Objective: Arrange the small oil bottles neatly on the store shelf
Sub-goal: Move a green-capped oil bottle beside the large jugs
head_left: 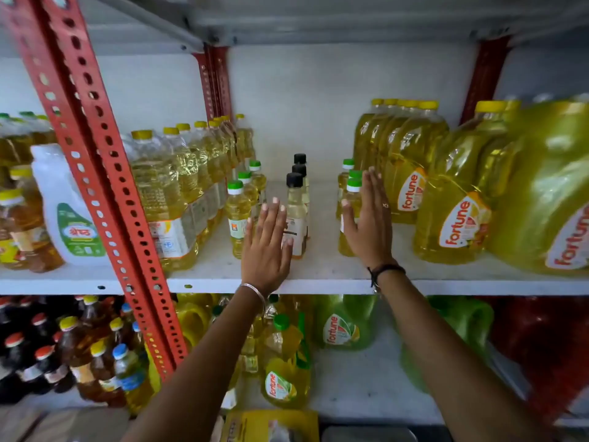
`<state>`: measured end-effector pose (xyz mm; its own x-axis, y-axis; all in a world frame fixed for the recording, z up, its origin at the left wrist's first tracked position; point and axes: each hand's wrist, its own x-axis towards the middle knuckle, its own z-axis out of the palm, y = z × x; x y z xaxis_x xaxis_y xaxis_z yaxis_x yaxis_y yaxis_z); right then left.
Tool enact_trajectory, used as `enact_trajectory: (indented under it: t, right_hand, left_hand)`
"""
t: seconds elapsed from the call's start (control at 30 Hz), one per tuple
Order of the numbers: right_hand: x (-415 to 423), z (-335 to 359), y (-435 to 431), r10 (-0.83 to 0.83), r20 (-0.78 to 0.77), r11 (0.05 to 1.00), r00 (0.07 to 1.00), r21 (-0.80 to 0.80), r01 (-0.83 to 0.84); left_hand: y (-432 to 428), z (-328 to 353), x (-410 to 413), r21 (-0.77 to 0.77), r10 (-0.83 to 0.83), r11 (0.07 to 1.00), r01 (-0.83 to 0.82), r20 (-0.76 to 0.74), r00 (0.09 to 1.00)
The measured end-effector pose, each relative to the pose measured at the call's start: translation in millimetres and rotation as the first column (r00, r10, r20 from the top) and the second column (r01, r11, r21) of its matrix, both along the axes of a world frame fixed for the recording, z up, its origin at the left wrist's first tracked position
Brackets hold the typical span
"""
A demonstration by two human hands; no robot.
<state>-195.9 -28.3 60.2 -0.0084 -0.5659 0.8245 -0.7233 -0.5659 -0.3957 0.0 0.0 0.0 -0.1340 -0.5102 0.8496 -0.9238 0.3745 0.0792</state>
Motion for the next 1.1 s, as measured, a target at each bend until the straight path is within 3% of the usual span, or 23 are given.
enact_trajectory:
  t: [0.17,0.4,0.77,0.93,1.1]
  right_hand:
    - [1,-1,-17,-0.016,0.179,0.985,0.984,0.174,-0.015]
    - [-6,5,-31,0.034,0.42,0.951,0.907,0.264,-0.158]
    - [-14,16,-36,-0.05,0.442,0.938,0.896,0.328,-0.109]
    - [-18,13,-31,0.105,0.533,0.871,0.839,0.358,-0.336]
    - [-24,17,-32,0.106,0.536,0.878,0.838,0.345,-0.331]
  left_hand:
    - [-10,-10,3,0.073,0.075,0.995,-0.072,-0.042,0.996]
    - [-10,-12,3,0.09,0.079,0.993,-0.079,0.002,0.997]
    - [-5,-15,1,0.178,0.1,0.979,-0.1,0.009,0.995]
    - [-5,-17,2,0.195,0.09,0.977,-0.088,-0.004,0.996]
    - [-5,-17,2,0.186,0.088,0.979,-0.084,-0.012,0.996]
